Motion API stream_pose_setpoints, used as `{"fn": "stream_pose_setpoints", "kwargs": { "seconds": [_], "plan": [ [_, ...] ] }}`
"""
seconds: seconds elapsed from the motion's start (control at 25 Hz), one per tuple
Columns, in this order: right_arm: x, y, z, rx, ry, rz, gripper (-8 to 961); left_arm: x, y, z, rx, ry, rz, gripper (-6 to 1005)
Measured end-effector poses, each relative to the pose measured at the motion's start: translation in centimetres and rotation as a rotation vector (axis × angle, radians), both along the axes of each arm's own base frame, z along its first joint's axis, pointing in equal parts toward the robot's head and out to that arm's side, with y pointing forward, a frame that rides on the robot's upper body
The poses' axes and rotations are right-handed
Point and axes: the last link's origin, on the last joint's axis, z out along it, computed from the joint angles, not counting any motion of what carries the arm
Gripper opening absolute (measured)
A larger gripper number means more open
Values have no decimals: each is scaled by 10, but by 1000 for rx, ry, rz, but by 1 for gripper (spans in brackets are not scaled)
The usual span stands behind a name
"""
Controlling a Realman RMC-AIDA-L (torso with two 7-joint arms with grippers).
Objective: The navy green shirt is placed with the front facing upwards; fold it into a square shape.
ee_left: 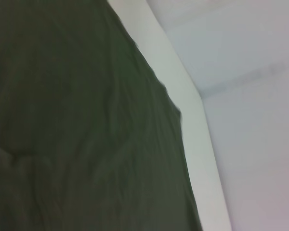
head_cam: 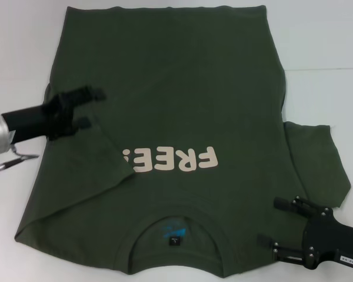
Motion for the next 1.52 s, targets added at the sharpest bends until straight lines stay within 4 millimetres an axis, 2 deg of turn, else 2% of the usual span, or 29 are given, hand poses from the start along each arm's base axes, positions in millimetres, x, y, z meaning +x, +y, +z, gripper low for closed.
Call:
{"fn": "stream_pose_setpoints", "kwargs": {
  "seconds": [0.16,0.44,0.76,0.96,1.12,1.52],
  "plan": [
    [-5,2,3,-19,34,0,921,-2,-21,13,-72,103,-199,949],
    [-14,19,19,-60,77,-47,921,-16,-68,32,-53,412,-644,948],
    [-21,36,43,-102,103,-118,921,-33,-125,12,64,599,-970,947],
    [-26,45,62,-126,111,-171,921,-37,-140,13,152,637,-1024,944],
    [-29,52,81,-174,100,-242,920,-42,-145,16,132,648,-1027,941],
    [-24,81,139,-369,15,-741,920,-51,-151,14,42,683,-1036,937]
  ]
}}
